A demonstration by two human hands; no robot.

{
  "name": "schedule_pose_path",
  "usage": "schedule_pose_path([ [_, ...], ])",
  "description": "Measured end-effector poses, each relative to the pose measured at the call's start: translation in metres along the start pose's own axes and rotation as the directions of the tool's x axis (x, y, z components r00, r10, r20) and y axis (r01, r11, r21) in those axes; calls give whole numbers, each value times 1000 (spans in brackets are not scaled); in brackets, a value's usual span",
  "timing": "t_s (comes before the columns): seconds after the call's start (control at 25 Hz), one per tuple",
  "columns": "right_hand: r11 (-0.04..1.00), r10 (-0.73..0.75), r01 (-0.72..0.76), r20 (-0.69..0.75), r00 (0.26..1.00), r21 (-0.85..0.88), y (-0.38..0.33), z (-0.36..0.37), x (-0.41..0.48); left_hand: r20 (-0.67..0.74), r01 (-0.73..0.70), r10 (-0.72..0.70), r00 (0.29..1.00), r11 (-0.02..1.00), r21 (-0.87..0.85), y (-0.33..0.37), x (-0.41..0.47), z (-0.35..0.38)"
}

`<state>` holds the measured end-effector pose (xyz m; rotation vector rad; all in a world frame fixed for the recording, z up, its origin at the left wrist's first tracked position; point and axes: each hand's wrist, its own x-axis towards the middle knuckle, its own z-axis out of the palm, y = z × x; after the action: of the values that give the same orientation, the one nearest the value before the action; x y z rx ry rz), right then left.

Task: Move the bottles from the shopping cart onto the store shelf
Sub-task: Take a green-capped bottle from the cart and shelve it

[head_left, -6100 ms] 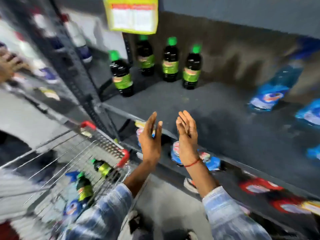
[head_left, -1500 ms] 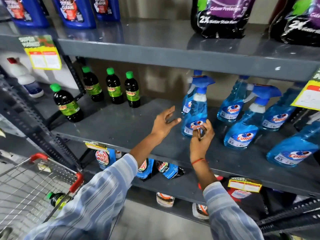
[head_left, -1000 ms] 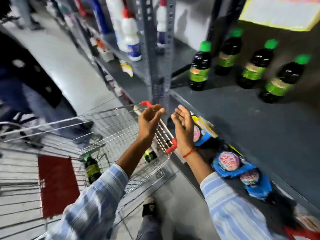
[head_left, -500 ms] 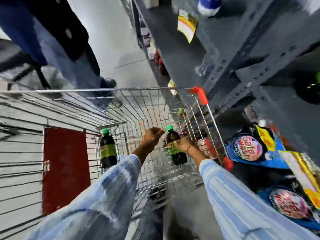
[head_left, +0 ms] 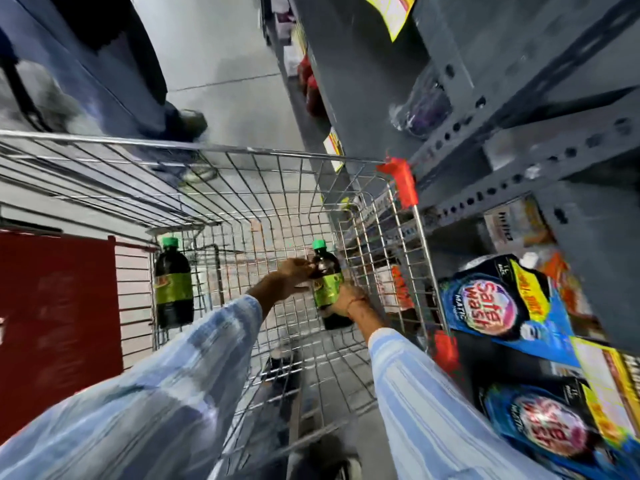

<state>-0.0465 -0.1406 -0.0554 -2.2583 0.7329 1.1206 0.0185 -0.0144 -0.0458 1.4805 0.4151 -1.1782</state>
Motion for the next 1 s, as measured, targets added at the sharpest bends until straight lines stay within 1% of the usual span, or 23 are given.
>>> schedule_pose_path([
  [0.08,987,-62,50,77,995,151,1,-12,-10,41,-14,14,999,1000,17,8,-14,-4],
  [0.12,962,-106,70,126,986,263,0,-21,-22,70,-33,32,997,999,14,16,-27,-5],
  [0.2,884,-156,47,199,968,465,-2,-37,-45,128,-55,47,991,997,57,23,-42,-9],
  [0.28,823,-230,52,249,941,565,-4,-52,-73,218,-77,62,974,995,62,32,-65,-11],
  [0.32,810,-288,100,245,926,578,2,-59,-88,243,-82,83,966,997,-16,36,-77,-11],
  [0.36,789,-342,152,220,914,596,7,-66,-99,247,-100,117,962,992,-79,39,-86,-11],
  [0.4,767,-344,176,164,925,617,14,-70,-110,263,-135,155,952,987,-92,46,-97,-8],
  [0.44,730,-296,152,108,949,667,22,-75,-123,277,-199,204,939,979,-47,55,-109,-3],
  [0.48,692,-265,127,87,960,711,29,-80,-138,302,-259,246,921,966,2,64,-127,3],
  [0.52,654,-299,131,95,949,745,32,-86,-152,324,-309,281,903,950,37,74,-142,10],
  [0.6,598,-427,221,72,901,770,32,-100,-178,363,-384,337,869,921,64,92,-168,26],
  [0.68,565,-447,312,-35,894,764,28,-114,-207,377,-433,371,848,897,91,110,-187,44],
  [0.76,534,-406,386,-173,897,752,35,-126,-226,409,-490,402,819,861,135,126,-202,61],
  [0.8,538,-368,412,-235,900,735,41,-130,-237,437,-517,408,801,841,161,133,-213,73],
  [0.88,526,-349,456,-307,885,718,51,-141,-259,486,-584,431,760,781,221,148,-233,95],
  [1.0,495,-313,486,-374,873,720,66,-160,-290,532,-665,466,707,693,276,166,-254,126],
])
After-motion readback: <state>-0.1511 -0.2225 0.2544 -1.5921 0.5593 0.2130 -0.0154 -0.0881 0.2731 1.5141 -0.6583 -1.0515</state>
